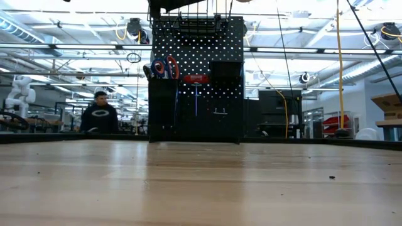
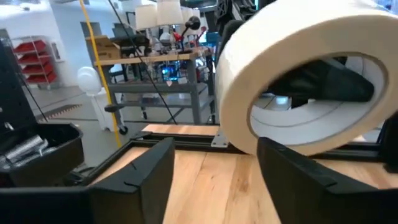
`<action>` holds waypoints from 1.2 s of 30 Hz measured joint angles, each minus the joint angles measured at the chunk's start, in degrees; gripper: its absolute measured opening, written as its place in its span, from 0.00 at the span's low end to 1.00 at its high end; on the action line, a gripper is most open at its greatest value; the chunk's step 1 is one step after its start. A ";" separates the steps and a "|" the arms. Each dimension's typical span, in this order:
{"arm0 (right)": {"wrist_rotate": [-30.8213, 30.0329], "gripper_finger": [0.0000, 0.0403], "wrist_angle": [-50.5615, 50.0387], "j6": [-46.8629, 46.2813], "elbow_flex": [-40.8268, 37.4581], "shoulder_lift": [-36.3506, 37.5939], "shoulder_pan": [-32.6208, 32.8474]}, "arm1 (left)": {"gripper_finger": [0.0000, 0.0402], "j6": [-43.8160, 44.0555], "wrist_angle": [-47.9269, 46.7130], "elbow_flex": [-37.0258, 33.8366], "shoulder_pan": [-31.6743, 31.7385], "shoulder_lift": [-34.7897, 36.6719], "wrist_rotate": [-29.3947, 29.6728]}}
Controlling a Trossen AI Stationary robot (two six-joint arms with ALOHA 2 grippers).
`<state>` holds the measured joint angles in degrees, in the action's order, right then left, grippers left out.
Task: Hang tools onto peg board
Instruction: Hang the white masking tape on the peg board
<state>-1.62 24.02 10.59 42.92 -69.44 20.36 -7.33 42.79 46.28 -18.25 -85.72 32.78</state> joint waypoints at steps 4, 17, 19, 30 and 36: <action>-0.01 0.18 0.80 0.11 0.00 -1.17 0.00 | 0.64 3.52 3.01 -0.04 0.80 -1.32 -1.71; -0.07 0.18 2.85 0.87 -0.02 -1.56 -0.11 | 0.67 4.09 8.87 0.11 2.22 -3.22 -6.79; -0.05 0.18 3.95 1.05 -0.02 -1.75 -0.11 | 0.67 4.09 9.01 0.75 2.45 -3.22 -6.64; 0.20 0.18 7.53 0.61 -0.02 -5.06 -0.51 | 0.67 4.02 8.96 3.65 4.14 -8.79 -5.82; -0.20 0.18 6.00 0.59 -0.02 -3.82 -0.57 | 0.60 0.80 9.55 3.72 3.87 -8.80 -3.36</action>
<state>-1.82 30.02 11.18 42.89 -73.26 19.79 -6.53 52.34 50.00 -14.39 -94.52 29.42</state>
